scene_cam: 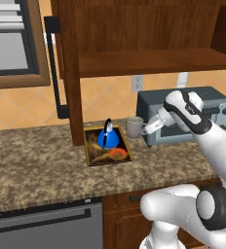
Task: Pick the kettle from the counter and place it on the tray. Then pick the mug from the cabinet and place it on the tray. Then close the cabinet doors.
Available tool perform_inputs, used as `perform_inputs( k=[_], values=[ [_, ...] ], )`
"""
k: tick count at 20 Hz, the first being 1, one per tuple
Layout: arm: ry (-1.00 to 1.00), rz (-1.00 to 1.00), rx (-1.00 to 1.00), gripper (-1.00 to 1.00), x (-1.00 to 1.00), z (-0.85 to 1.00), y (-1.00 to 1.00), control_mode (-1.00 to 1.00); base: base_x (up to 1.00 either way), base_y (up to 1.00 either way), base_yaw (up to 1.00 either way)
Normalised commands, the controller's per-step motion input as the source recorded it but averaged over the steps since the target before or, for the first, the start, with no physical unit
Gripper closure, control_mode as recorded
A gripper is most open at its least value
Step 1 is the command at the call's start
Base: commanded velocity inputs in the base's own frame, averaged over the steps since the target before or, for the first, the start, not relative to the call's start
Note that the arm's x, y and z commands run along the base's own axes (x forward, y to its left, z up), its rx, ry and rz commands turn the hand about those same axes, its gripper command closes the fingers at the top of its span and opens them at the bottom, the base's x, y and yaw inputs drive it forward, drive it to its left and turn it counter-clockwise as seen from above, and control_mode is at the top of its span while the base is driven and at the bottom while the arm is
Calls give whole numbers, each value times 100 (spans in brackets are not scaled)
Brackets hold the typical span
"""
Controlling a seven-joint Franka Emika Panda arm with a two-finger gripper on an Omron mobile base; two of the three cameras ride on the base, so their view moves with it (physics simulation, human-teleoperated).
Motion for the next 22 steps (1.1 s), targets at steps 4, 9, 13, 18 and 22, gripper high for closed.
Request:
perform_inputs(
  k=[4,9,13,18,22],
  values=[
    [7,0,0,100,34,-67,30,-100,0,0,0],
    [0,0,0,100,40,-54,19,-100,0,0,0],
    [0,0,0,100,38,-52,27,-100,0,0,0],
    [0,0,0,100,45,-51,21,-100,0,0,0],
    [0,0,0,100,45,-43,16,-100,0,0,0]
  ],
)
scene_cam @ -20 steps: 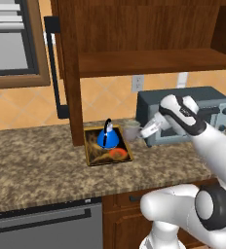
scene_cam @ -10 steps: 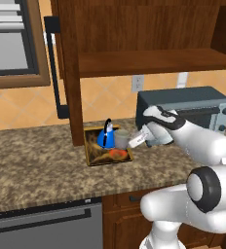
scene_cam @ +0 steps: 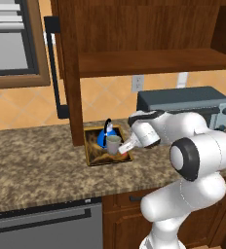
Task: Pick the kettle from the counter and place it on the tray. Then pick the mug from the cabinet and place it on the tray. Then close the cabinet doors.
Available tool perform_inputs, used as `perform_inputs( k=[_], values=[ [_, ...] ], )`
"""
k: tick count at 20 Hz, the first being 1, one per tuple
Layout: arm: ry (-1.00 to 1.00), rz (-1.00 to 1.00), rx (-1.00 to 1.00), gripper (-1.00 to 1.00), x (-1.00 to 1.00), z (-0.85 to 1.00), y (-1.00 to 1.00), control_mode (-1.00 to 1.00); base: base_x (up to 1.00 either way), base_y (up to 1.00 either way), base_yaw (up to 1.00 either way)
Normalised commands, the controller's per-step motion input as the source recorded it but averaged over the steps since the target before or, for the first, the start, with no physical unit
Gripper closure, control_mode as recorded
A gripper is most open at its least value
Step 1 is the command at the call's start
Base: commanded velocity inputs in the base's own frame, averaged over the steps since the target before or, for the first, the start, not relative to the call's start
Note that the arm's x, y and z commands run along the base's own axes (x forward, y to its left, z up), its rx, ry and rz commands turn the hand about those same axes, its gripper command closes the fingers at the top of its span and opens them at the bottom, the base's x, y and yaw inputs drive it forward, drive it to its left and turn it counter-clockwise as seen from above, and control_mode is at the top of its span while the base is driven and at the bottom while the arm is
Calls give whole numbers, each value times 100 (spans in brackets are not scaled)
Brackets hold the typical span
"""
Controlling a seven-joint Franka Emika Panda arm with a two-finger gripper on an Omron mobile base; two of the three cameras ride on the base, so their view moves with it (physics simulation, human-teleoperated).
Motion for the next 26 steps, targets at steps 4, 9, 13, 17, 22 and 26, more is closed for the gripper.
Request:
perform_inputs(
  k=[4,9,13,17,22,26],
  values=[
    [-4,0,0,100,34,-30,16,-100,0,0,0],
    [-3,0,0,100,32,-20,17,-100,0,0,0],
    [4,0,0,100,20,-11,8,-100,0,0,0],
    [13,1,0,100,-25,-18,0,-100,0,0,0],
    [5,1,0,100,-12,-34,0,-100,0,0,0],
    [0,0,0,100,-6,-33,0,-100,0,0,0]
  ],
)
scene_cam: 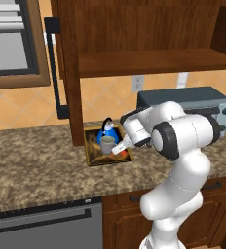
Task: Pick the kettle from the counter and place it on the tray. Then pick the mug from the cabinet and place it on the tray. Then close the cabinet doors.
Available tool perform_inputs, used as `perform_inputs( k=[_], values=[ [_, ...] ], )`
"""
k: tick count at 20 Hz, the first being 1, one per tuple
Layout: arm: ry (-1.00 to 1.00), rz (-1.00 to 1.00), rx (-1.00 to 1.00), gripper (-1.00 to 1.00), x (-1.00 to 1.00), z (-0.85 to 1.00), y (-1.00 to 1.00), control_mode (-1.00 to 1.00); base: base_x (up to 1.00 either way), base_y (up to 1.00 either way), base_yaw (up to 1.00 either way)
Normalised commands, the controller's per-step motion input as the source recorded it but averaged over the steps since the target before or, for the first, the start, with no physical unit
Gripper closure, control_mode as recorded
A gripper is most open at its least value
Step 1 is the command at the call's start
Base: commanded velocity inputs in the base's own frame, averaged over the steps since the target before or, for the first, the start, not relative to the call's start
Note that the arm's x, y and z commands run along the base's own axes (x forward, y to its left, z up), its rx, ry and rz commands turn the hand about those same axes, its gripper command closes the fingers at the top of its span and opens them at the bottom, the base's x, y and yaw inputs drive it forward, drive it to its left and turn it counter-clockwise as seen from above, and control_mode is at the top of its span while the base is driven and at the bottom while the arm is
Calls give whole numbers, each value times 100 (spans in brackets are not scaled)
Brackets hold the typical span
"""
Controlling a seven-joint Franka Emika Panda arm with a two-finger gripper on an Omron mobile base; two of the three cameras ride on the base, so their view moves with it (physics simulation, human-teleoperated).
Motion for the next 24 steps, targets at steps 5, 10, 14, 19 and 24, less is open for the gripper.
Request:
perform_inputs(
  k=[5,10,14,19,24],
  values=[
    [-2,0,0,-100,-25,-28,0,-100,0,0,0],
    [-16,4,5,-100,-47,0,0,-100,0,0,0],
    [-20,1,10,-100,-16,18,0,-100,0,0,0],
    [-18,0,13,-100,-27,62,-12,-100,0,0,0],
    [8,-9,4,-100,-48,96,-25,-100,0,0,0]
  ],
)
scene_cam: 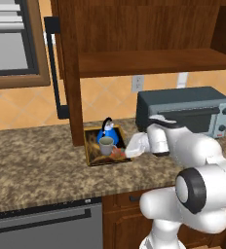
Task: Pick the kettle from the counter and place it on the tray. Then pick the mug from the cabinet and place it on the tray. Then close the cabinet doors.
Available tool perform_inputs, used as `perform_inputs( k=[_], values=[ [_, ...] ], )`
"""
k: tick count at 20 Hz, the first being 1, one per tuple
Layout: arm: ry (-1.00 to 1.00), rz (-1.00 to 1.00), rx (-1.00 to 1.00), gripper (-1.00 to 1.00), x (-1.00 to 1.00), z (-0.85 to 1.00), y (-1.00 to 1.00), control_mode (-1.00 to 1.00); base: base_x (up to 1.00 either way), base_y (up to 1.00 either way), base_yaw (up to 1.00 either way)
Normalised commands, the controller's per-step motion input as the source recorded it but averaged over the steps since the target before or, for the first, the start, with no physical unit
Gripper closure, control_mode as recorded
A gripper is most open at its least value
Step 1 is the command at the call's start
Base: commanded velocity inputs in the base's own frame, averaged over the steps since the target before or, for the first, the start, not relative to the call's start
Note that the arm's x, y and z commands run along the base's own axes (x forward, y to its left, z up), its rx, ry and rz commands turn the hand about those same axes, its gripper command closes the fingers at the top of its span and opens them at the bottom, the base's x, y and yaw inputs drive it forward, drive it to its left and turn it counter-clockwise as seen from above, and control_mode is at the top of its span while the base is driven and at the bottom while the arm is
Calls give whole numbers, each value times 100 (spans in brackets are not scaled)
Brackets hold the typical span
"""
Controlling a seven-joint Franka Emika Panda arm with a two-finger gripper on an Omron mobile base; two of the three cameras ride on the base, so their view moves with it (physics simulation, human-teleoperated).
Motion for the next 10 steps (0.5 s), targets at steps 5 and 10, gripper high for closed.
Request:
perform_inputs(
  k=[5,10],
  values=[
    [35,-18,-1,-100,-15,97,-5,-100,0,0,0],
    [21,-6,-1,-100,0,21,0,-100,0,0,0]
  ],
)
